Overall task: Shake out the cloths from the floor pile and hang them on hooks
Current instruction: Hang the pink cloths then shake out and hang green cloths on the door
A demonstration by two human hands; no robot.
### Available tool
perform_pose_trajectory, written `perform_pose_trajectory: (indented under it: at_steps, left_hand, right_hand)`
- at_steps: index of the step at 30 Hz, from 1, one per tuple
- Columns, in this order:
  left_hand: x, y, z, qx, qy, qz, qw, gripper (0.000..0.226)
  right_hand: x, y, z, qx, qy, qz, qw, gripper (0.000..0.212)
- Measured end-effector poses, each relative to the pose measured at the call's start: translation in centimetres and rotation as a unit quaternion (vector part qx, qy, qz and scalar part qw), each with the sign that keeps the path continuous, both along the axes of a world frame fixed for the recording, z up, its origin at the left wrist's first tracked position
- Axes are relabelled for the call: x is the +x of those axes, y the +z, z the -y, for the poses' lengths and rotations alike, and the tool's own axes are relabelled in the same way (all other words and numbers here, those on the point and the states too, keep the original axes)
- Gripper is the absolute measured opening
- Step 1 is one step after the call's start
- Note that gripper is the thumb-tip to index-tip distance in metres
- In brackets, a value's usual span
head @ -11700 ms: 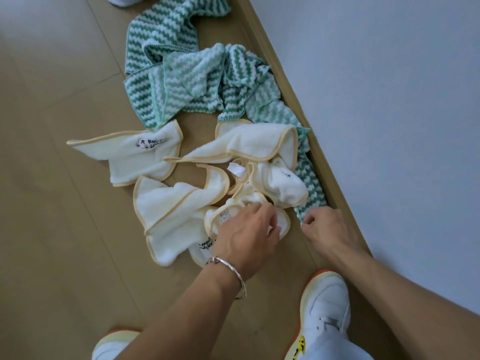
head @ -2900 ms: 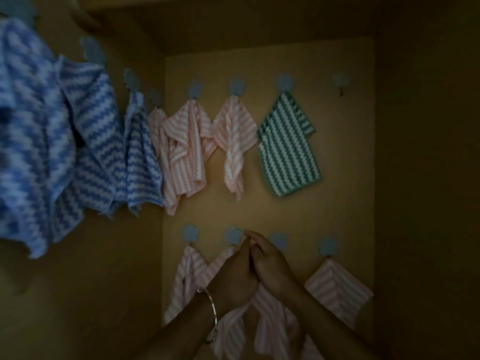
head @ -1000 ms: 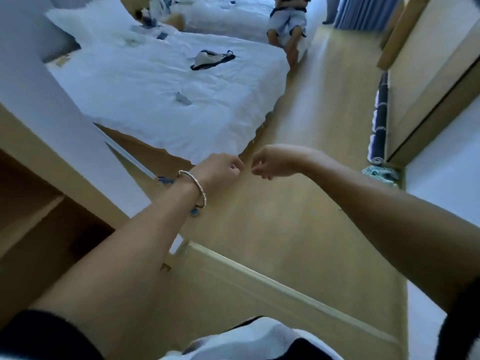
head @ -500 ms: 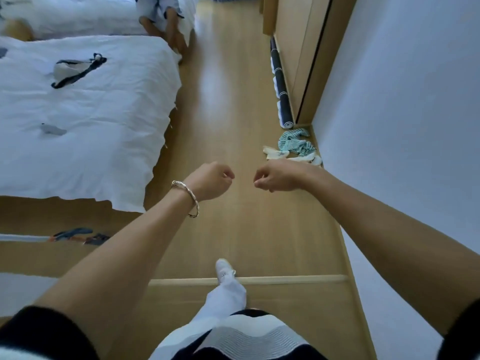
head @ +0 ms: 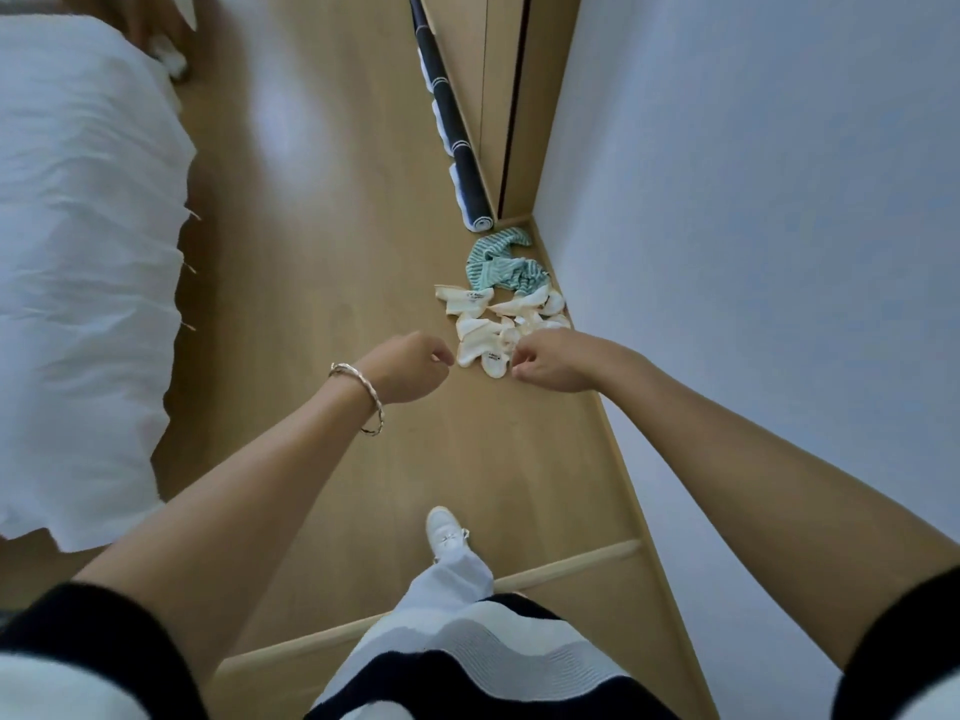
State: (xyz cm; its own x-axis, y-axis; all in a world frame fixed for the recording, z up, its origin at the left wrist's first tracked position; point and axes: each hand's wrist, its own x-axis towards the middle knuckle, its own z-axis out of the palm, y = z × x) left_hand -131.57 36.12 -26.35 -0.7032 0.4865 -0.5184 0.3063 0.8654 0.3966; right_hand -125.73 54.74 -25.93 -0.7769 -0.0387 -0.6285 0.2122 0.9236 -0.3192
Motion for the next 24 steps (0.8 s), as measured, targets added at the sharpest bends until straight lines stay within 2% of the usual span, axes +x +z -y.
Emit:
perform_pose_trajectory:
  at_steps: [5,10,19,24]
  left_hand:
    - [-6.4,-0.8,-5.8,-0.015,-0.029,0.02,0.999,0.032]
    - [-12.5,-0.8,-12.0,-0.025,-0.046,0.001,0.999,0.035]
    - [-26.4,-2.9,-24.0,-0.003,0.041,-0.033,0.999,0.037]
    - [-32.4,-4.0,-29.1,-0.015,0.079,0.005,0.997,0.036]
  right_hand:
    - [-3.8,-0.3,-6.3,-0.005,-0.052,0.04,0.998,0.031]
    - [-9.0,-0.9,-13.3,0.006,-0.1,0.027,0.995,0.036]
    - [-26.9,-4.4,-24.1,-0.015,-0.014,0.013,1.0,0.032]
    - [-36.5,-4.7,-28.5,-0.023,0.014,0.021,0.999,0.032]
